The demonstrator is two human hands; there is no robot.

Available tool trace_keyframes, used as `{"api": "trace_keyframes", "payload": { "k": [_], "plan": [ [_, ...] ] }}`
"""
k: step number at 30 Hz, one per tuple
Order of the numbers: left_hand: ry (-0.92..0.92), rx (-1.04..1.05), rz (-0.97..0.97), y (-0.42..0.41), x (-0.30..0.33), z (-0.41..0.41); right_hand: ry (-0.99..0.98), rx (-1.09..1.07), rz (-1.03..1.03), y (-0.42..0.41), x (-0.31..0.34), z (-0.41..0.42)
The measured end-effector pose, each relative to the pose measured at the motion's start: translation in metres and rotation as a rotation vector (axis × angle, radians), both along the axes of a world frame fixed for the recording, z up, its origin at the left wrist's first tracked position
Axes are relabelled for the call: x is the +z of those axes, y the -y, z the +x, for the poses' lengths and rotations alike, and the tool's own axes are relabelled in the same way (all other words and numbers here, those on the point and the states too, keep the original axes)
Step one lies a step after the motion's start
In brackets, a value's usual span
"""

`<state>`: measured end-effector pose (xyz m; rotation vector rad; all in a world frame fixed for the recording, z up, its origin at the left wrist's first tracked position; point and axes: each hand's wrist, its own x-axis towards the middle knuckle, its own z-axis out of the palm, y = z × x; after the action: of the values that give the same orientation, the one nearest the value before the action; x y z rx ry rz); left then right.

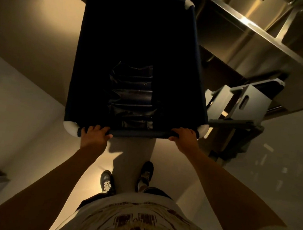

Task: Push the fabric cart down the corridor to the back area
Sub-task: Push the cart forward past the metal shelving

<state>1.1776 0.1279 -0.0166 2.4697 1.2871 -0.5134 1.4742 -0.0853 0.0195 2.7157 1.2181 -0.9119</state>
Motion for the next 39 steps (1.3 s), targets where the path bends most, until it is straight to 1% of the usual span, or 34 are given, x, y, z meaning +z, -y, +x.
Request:
{"api": "trace_keyframes", "payload": {
  "k": [12,15,18,20,28,35,39],
  "plan": [
    [0.057,0.207,0.034,0.011,-0.010,0.043,0.028,0.217,0.068,-0.043,-0.004,0.077],
    [0.036,0.213,0.051,0.012,-0.012,0.050,0.049,0.252,0.062,-0.052,-0.006,0.089],
    [-0.007,0.169,0.067,0.017,-0.012,0.052,0.048,0.274,0.046,-0.056,-0.007,0.096],
    [0.009,0.195,0.056,0.021,-0.010,0.054,0.045,0.275,0.046,-0.055,-0.008,0.098],
    [0.062,0.225,0.010,0.049,-0.002,0.044,0.049,0.294,0.044,-0.030,-0.005,0.092],
    [0.061,0.229,-0.009,0.090,-0.002,0.025,0.040,0.262,0.024,0.013,-0.003,0.065],
    [0.079,0.224,-0.023,0.116,-0.001,0.011,0.042,0.239,0.056,0.042,-0.002,0.048]
  ]
}}
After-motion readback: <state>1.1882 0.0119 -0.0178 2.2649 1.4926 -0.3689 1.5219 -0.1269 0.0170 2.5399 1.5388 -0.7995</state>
